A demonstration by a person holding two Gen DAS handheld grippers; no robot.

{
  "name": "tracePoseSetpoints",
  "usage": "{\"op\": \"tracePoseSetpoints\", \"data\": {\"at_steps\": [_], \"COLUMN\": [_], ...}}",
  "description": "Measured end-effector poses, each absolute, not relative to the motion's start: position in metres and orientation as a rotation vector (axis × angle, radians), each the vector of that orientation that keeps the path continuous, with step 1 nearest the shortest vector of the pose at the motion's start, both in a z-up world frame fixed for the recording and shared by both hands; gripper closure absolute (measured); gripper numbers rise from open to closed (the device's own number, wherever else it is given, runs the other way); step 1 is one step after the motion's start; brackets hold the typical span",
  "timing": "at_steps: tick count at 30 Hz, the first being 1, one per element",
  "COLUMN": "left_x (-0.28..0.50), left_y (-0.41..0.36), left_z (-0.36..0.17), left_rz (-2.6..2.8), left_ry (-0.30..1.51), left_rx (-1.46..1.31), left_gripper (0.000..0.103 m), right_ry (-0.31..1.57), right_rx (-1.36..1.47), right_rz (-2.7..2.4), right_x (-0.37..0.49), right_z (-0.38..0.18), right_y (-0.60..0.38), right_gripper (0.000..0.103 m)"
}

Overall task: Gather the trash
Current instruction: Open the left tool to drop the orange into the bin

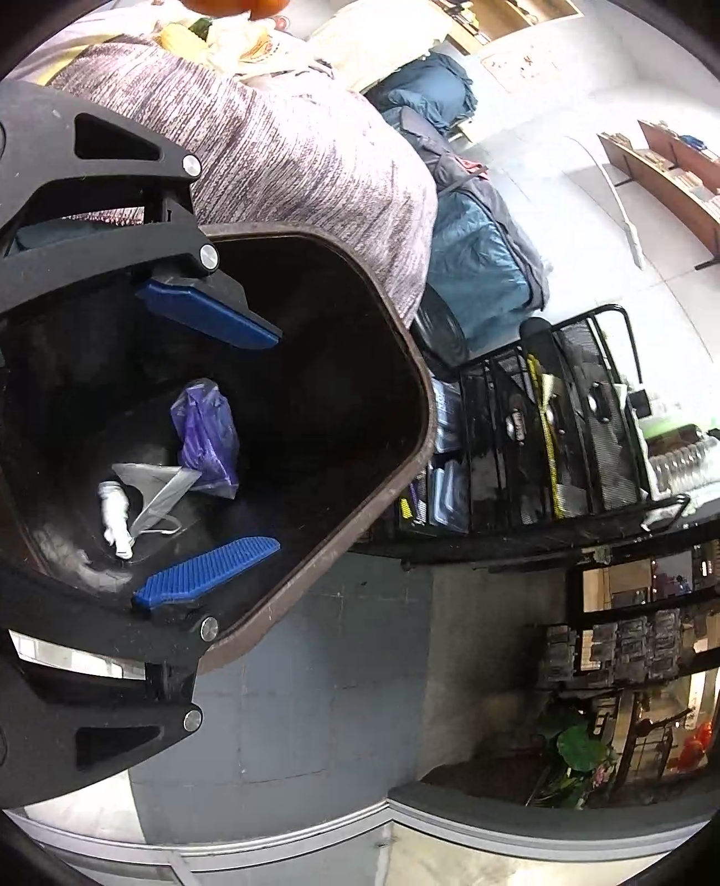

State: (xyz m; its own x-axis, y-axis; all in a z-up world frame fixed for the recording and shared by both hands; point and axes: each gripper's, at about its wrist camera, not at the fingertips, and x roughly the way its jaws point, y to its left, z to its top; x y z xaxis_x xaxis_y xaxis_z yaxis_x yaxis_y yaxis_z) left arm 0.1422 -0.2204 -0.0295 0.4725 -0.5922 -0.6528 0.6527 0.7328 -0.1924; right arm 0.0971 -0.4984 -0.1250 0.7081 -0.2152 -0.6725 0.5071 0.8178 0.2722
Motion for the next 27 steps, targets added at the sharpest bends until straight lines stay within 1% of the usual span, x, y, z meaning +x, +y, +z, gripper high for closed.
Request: {"op": "tracePoseSetpoints", "data": {"at_steps": [7,10,27], "left_x": [0.145,0.144,0.155], "left_y": [-0.254,-0.270,-0.343], "left_z": [-0.032,-0.034,-0.061], "left_rz": [-0.814,-0.838,-0.882], "left_ry": [0.778,0.786,0.863], "left_rx": [0.126,0.152,0.249], "left_gripper": [0.047,0.047,0.047], "right_ry": [0.632,0.615,0.595], "right_rx": [0.491,0.495,0.566], "right_rz": [-0.447,-0.460,-0.554], "right_x": [0.081,0.075,0.049], "right_z": [-0.113,-0.108,-0.114], "right_y": [-0.504,-0.508,-0.539], "right_gripper": [0.030,0.025,0.024]}}
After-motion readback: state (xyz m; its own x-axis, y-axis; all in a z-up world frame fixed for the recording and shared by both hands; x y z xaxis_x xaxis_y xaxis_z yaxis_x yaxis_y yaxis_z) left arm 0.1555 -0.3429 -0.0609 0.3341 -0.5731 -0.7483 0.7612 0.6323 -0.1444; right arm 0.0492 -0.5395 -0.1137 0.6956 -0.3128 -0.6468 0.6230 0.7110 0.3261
